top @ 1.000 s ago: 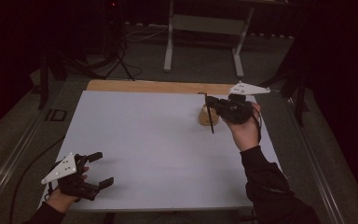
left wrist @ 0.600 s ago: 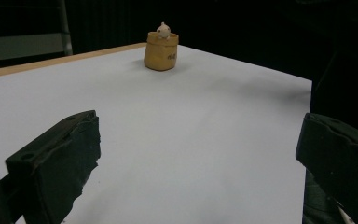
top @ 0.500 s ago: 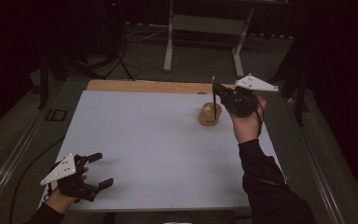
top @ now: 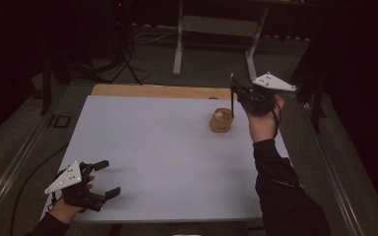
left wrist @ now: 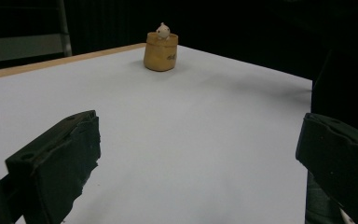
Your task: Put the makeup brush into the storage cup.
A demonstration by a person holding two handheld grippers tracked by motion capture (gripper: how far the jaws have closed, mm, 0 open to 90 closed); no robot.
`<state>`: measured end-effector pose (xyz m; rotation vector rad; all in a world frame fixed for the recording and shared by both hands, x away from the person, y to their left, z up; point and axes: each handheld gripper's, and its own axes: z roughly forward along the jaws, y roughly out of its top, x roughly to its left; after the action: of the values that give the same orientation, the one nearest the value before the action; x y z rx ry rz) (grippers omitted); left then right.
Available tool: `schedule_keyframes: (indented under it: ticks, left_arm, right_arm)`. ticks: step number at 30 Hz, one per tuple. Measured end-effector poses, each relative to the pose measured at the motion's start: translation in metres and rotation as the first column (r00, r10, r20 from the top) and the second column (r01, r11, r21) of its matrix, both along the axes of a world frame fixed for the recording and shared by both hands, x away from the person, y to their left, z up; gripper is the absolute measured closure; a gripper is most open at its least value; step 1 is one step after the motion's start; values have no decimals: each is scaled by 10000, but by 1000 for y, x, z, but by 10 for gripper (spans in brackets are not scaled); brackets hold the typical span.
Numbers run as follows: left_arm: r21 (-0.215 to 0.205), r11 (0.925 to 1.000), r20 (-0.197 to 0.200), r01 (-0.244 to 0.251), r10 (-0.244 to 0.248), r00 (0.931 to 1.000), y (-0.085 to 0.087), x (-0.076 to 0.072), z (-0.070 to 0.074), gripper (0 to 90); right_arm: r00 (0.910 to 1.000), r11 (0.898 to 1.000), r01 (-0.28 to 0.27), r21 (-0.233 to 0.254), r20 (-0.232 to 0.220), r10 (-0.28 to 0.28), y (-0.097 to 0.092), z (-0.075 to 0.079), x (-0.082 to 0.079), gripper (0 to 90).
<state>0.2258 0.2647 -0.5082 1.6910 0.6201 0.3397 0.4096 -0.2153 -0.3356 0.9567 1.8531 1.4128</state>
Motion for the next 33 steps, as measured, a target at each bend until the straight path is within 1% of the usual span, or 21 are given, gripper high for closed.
schedule_keyframes:
  ticks: [1,3,5,7,10,16,21,23,26,29,32,33]
  left_arm:
    - [-24,10000,-16,-6,6,10000,0,0,0,4]
    - [-57,10000,-39,-8,8,10000,0,0,0,5]
    - [-29,10000,-25,-7,7,10000,0,0,-1,5]
    - [17,10000,-13,-8,8,10000,0,0,-1,4]
    - [23,10000,-13,-4,4,10000,0,0,-1,5]
    - [20,10000,-30,-5,5,10000,0,0,-1,5]
    - [-2,10000,-37,13,-13,10000,0,0,-1,4]
    - [33,10000,-20,18,-18,10000,0,0,-1,5]
    - [31,10000,-65,19,-19,10000,0,0,-1,5]
    - [38,10000,-73,20,-19,10000,0,0,-1,4]
    - [64,10000,-78,39,-38,10000,0,0,-2,4]
    - [58,10000,-78,53,-52,10000,0,0,-2,5]
  right_arm:
    - [9999,9999,116,6,2,-116,-2,0,3,842]
    - [9998,9998,180,31,5,-180,-3,0,5,842]
    - [9990,9988,430,222,64,-432,-7,0,11,842]
    - [9991,9986,429,311,35,-431,-8,0,13,842]
    - [9980,9967,624,522,26,-626,-12,1,21,842]
    - [9962,9937,843,737,152,-856,-14,-1,31,842]
    - [9942,9915,1011,816,297,-1038,-12,-2,38,842]
    - [9943,9903,1023,936,195,-1046,-12,-3,43,842]
    - [9926,9886,1211,897,-120,-1205,-11,-4,50,842]
    - [9924,9880,1225,946,-184,-1213,-11,-8,56,842]
    - [9915,9862,1301,1027,-176,-1289,-10,-12,60,842]
    - [9905,9851,1372,1035,-103,-1369,-10,-13,61,842]
